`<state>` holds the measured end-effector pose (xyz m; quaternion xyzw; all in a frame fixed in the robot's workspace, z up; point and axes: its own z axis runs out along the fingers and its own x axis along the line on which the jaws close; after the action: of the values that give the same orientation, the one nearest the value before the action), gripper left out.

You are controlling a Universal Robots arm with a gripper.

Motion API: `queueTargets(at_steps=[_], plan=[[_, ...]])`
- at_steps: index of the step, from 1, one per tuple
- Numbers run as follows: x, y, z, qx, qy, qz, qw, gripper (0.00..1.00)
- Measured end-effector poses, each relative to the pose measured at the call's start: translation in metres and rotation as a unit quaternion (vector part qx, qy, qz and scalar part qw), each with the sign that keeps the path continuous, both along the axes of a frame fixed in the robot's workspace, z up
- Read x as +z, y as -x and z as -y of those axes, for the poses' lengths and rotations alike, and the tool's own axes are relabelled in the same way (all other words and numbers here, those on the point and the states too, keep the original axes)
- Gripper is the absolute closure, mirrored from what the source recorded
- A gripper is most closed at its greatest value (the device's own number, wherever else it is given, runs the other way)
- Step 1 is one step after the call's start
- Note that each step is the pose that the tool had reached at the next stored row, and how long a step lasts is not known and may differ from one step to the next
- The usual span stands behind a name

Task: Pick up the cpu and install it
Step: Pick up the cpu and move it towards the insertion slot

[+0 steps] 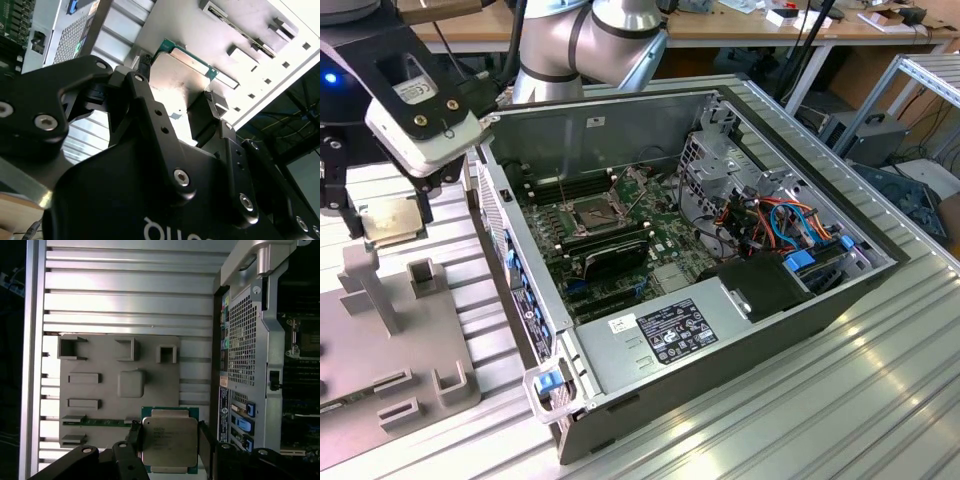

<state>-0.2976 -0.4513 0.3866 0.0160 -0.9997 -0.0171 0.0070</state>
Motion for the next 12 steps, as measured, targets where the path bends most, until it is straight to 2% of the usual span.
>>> queueTargets(at_steps=[4, 6, 12], plan=[[0.0, -0.0128, 0.0, 0.0, 0.0, 0.0, 1.0, 0.45], [0.0, -0.0238, 0.0, 0.0, 0.0, 0.0, 1.0, 0.45], [0.0, -0.0427, 0.0, 0.0, 0.0, 0.0, 1.0, 0.45]])
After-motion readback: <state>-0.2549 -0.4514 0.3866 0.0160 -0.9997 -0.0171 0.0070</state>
